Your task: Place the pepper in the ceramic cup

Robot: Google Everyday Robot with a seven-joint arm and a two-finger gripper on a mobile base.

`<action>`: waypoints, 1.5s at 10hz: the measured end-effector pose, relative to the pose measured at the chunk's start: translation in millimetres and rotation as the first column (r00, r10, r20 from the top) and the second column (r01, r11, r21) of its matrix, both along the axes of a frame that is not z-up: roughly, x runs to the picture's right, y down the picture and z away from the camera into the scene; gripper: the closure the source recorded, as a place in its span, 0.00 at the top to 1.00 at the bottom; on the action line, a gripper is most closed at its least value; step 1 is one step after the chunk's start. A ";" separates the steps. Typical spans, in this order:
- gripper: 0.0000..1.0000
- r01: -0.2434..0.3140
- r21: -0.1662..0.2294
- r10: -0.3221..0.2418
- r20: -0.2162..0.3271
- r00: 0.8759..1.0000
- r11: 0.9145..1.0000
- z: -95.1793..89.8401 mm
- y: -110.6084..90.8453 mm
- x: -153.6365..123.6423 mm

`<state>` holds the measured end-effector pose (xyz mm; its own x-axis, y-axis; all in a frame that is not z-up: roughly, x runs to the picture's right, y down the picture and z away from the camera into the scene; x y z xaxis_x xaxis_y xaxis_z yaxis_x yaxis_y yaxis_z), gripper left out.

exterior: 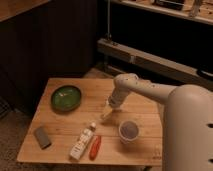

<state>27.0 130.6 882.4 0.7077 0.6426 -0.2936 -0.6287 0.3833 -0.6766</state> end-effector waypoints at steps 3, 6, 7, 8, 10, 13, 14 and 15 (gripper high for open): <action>0.83 0.001 -0.002 -0.001 0.000 1.000 1.000 -41.2 -34.3 -0.3; 0.83 0.001 -0.001 -0.001 0.001 1.000 1.000 -78.8 -66.4 -0.9; 0.83 0.000 0.000 0.000 0.000 1.000 1.000 -86.3 -73.1 -0.1; 0.83 0.000 0.001 0.000 0.000 1.000 1.000 -89.8 -76.0 0.0; 0.83 0.003 -0.005 -0.003 -0.001 1.000 1.000 -86.9 -71.8 0.3; 0.83 0.000 0.000 0.000 0.000 1.000 1.000 -85.8 -71.2 -0.2; 0.83 0.000 0.000 0.000 0.000 1.000 1.000 -88.3 -68.2 -0.5; 0.83 -0.001 0.001 0.001 0.000 1.000 1.000 -97.4 -57.7 0.1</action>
